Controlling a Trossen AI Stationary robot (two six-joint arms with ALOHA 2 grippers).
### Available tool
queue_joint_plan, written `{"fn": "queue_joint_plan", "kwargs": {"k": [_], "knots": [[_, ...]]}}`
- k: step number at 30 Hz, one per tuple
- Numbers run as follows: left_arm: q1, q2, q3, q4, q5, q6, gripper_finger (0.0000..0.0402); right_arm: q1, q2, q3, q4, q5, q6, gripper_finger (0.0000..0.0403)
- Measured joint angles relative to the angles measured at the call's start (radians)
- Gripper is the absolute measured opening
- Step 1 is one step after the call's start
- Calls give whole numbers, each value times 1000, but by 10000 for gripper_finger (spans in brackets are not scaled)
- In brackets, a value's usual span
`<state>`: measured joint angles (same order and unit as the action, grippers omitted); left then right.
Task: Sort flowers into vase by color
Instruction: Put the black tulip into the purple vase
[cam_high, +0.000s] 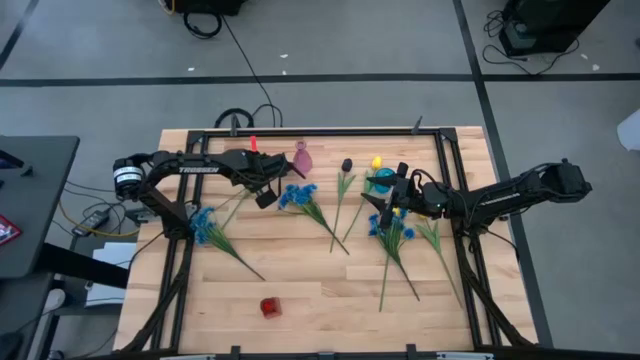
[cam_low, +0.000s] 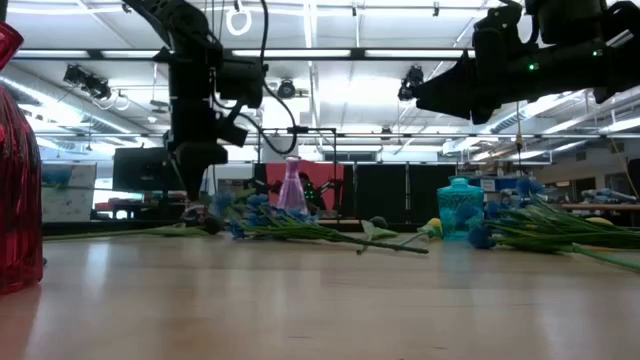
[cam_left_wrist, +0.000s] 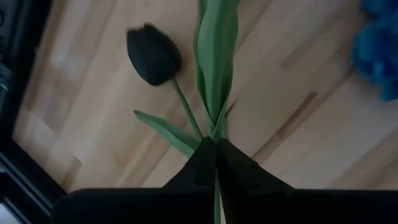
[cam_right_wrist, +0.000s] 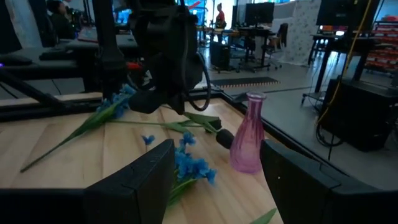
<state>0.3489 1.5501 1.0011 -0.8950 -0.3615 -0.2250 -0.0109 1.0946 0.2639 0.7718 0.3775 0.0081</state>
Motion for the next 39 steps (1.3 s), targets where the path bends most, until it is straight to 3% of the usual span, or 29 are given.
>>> {"fn": "queue_joint_plan", "kwargs": {"k": [11, 15, 22, 27, 34, 39], "knots": [[53, -154, 36, -37, -34, 38, 11, 0, 0, 0, 28, 0, 22, 248], [60, -244, 36, 148, -21, 97, 11, -1, 0, 0, 38, 18, 35, 248], [59, -314, 36, 439, 249, 214, 12, -1, 0, 0, 52, 22, 53, 248], [60, -315, 17, 586, 282, 283, 12, -1, 0, 0, 59, 22, 53, 248], [117, -285, -120, 1084, 430, 349, 12, -9, 0, 0, 66, 27, 53, 248], [158, -208, -180, 1391, 493, 324, 12, -13, 0, 0, 73, 95, 46, 248]]}}
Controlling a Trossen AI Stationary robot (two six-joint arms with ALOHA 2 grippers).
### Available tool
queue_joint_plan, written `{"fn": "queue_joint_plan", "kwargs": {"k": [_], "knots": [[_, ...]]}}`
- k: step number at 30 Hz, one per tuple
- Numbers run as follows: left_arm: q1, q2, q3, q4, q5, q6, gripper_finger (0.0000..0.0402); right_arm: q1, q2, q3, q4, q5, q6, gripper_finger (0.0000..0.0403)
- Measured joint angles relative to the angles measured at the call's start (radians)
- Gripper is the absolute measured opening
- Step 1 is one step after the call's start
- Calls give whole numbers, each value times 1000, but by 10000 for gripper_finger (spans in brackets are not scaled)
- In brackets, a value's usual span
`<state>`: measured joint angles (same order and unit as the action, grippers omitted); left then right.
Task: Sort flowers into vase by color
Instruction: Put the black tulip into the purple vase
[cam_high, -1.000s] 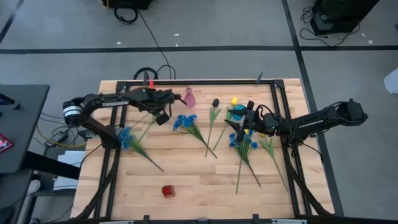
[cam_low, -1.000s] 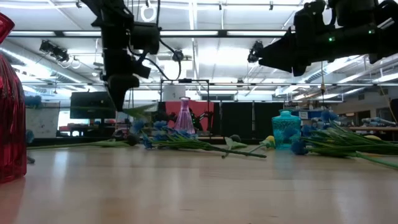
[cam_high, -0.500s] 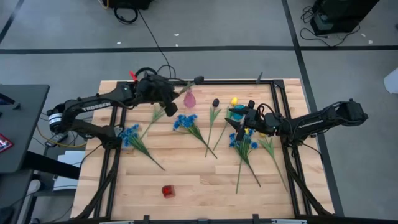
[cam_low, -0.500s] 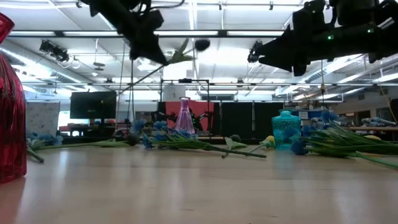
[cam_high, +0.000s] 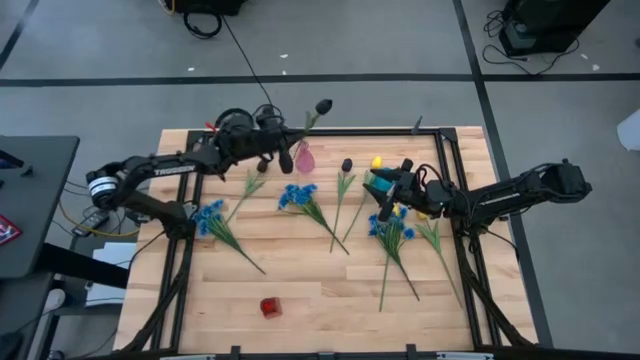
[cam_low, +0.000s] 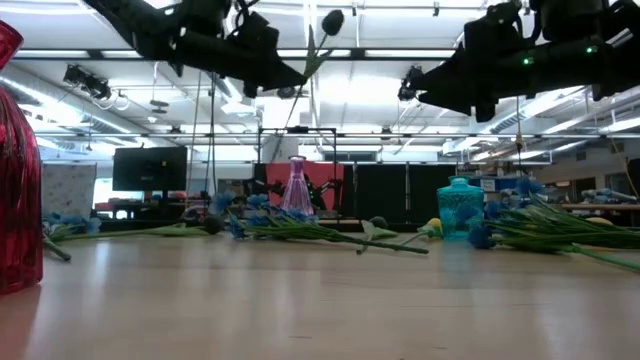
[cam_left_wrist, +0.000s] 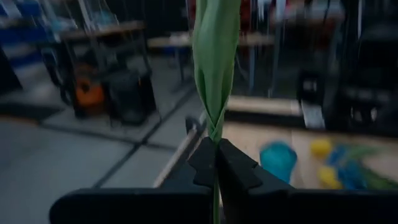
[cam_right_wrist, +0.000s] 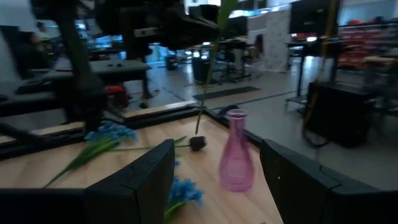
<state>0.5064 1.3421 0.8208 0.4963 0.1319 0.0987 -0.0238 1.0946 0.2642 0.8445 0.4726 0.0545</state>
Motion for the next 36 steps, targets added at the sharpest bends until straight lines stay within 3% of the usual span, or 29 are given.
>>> {"fn": "queue_joint_plan", "kwargs": {"k": [8, 16, 23, 27, 31, 36], "knots": [[-45, 63, -55, 265, 8, 2, 12, 0, 0, 0, 27, 72, 0, 248], [-50, 65, -284, 669, -4, -47, 12, 0, 0, 0, 52, 82, 53, 248], [-48, 65, -317, 683, -4, -47, 12, -1, 1, 0, 60, 83, 101, 248], [-25, 67, -300, 696, -3, -24, 12, -27, 50, 1, 178, 75, 78, 248], [3, 116, -243, 688, 56, -35, 12, -63, 163, 53, 302, -33, 48, 248], [11, 195, -173, 687, 57, -85, 12, -78, 305, 162, 305, -166, -17, 248]]}}
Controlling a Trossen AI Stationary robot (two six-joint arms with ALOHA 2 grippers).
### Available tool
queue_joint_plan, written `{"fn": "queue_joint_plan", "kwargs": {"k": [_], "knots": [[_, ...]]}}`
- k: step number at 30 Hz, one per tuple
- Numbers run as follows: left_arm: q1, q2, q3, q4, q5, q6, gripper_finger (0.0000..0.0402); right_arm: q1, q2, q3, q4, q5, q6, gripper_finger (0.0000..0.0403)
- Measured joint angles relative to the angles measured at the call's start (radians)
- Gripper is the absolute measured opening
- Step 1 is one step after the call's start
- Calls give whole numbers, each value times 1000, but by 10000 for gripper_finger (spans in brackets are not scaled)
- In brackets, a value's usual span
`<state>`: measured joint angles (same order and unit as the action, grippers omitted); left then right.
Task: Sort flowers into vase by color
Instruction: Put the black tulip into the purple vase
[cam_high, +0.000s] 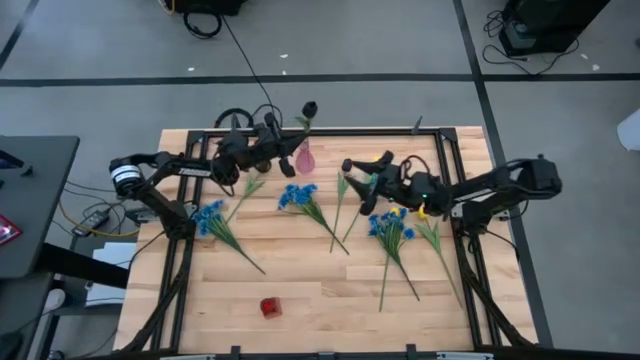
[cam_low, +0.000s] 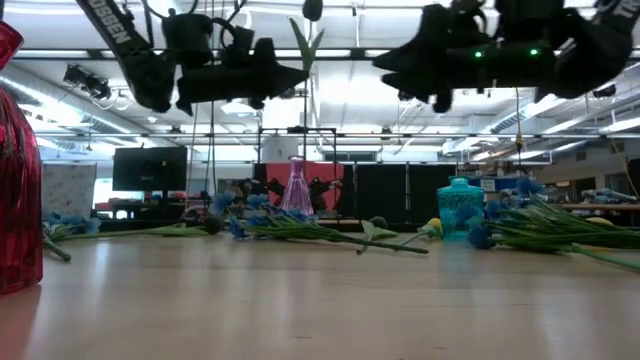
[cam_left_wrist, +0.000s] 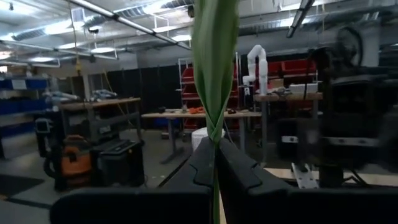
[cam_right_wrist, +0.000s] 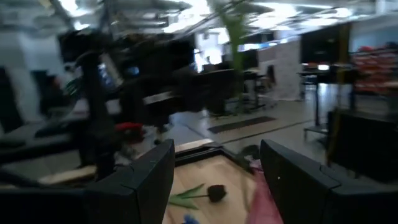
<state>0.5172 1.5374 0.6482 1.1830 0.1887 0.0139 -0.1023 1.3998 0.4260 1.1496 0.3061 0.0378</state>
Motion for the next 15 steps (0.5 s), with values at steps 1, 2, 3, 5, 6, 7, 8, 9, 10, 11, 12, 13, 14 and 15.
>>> {"fn": "queue_joint_plan", "kwargs": {"k": [1, 2, 3, 5, 6, 7, 8, 9, 10, 11, 12, 13, 14, 15], "knots": [[0, 7, 8, 1, -9, -6, 12, 1, 19, 15, 0, -16, -9, 248], [-1, 8, 14, 1, -15, -14, 12, 2, 33, 26, 0, -27, -13, 248], [-4, 8, 17, 2, -21, -20, 12, 2, 43, 30, 1, -33, -14, 248], [-8, 5, 23, 3, -45, -30, 12, 2, 56, 32, -1, -37, -14, 248], [-8, 0, 23, 2, -54, -30, 12, 2, 57, 32, -8, -36, -15, 248], [-8, -4, 23, 2, -67, -29, 12, 1, 56, 32, -14, -35, -15, 248], [-8, -8, 23, 4, -75, -22, 12, 0, 54, 32, -16, -34, -15, 248], [-5, -10, 23, 4, -89, -17, 12, 0, 51, 32, -21, -30, -16, 248], [2, -11, 23, 4, -98, -12, 12, 0, 49, 32, -22, -30, -19, 248], [7, -11, 23, 4, -110, -1, 12, 0, 47, 32, -22, -30, -23, 248], [11, -11, 23, 6, -119, 6, 12, 0, 47, 32, -20, -30, -27, 248], [16, -11, 23, 17, -122, 8, 12, 0, 47, 32, -21, -30, -30, 248], [19, -11, 23, 33, -125, 9, 12, 0, 47, 32, -22, -29, -30, 248], [20, -12, 23, 49, -125, 9, 12, 0, 47, 32, -23, -29, -30, 248]]}}
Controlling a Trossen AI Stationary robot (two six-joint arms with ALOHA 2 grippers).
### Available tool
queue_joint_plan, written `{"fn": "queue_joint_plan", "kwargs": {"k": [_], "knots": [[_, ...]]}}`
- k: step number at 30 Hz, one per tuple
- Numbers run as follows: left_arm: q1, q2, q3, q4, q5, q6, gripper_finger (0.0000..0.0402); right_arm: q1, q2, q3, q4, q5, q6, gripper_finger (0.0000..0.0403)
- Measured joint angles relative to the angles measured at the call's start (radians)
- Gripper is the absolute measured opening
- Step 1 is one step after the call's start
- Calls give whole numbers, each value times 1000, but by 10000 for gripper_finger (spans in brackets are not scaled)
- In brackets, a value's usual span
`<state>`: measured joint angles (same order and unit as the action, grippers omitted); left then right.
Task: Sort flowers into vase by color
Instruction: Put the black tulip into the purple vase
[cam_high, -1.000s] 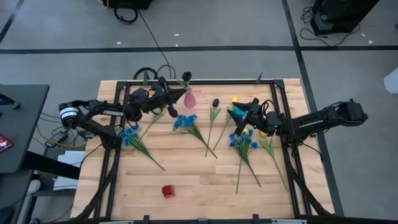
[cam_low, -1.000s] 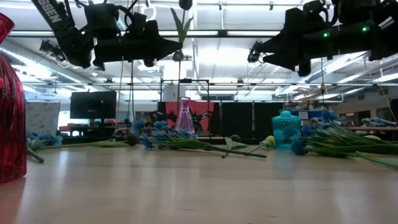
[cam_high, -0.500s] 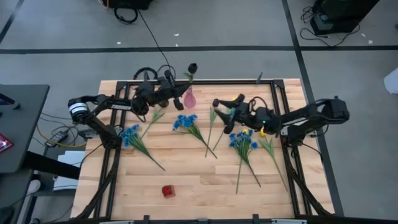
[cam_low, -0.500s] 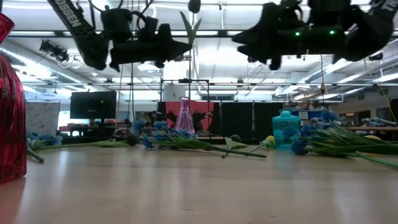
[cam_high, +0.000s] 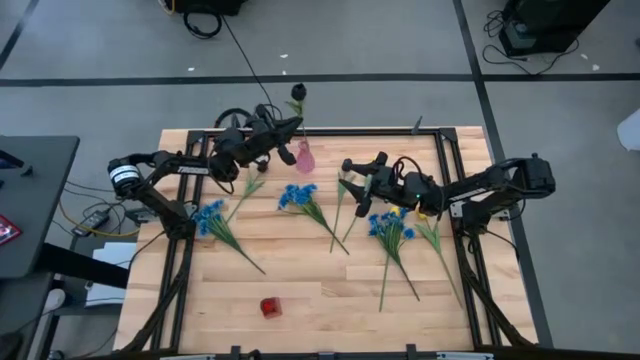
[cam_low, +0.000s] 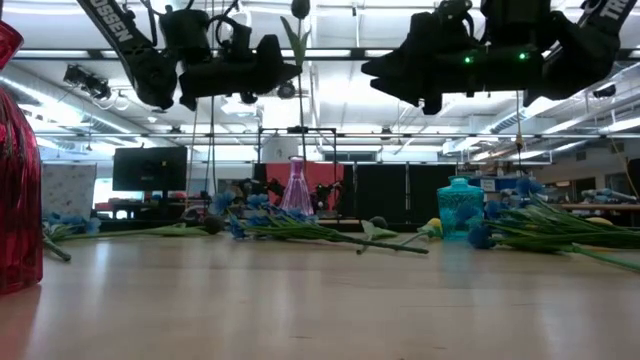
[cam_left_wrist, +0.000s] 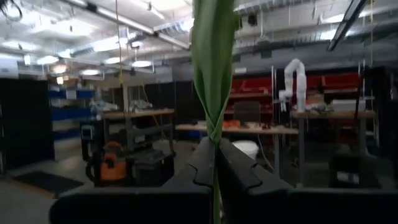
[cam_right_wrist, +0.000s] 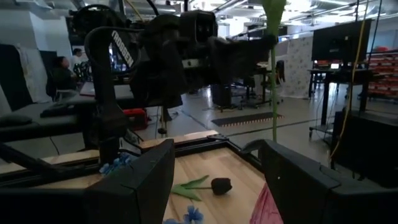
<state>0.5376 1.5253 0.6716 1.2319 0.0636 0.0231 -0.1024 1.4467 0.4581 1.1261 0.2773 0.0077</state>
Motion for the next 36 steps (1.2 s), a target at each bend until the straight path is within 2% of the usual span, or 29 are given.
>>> {"fn": "queue_joint_plan", "kwargs": {"k": [9, 16, 26, 36], "knots": [[26, -9, 0, 41, -14, 13, 12, -4, 8, 0, -2, 12, 16, 248], [53, -11, 0, 82, 10, -58, 12, -4, 8, 0, -3, 12, 22, 248], [66, -89, 0, -25, 19, -56, 12, -4, 8, 0, -6, 12, 23, 248], [78, -67, 0, -50, 17, -53, 12, -4, 8, 0, -6, 12, 23, 248]]}}
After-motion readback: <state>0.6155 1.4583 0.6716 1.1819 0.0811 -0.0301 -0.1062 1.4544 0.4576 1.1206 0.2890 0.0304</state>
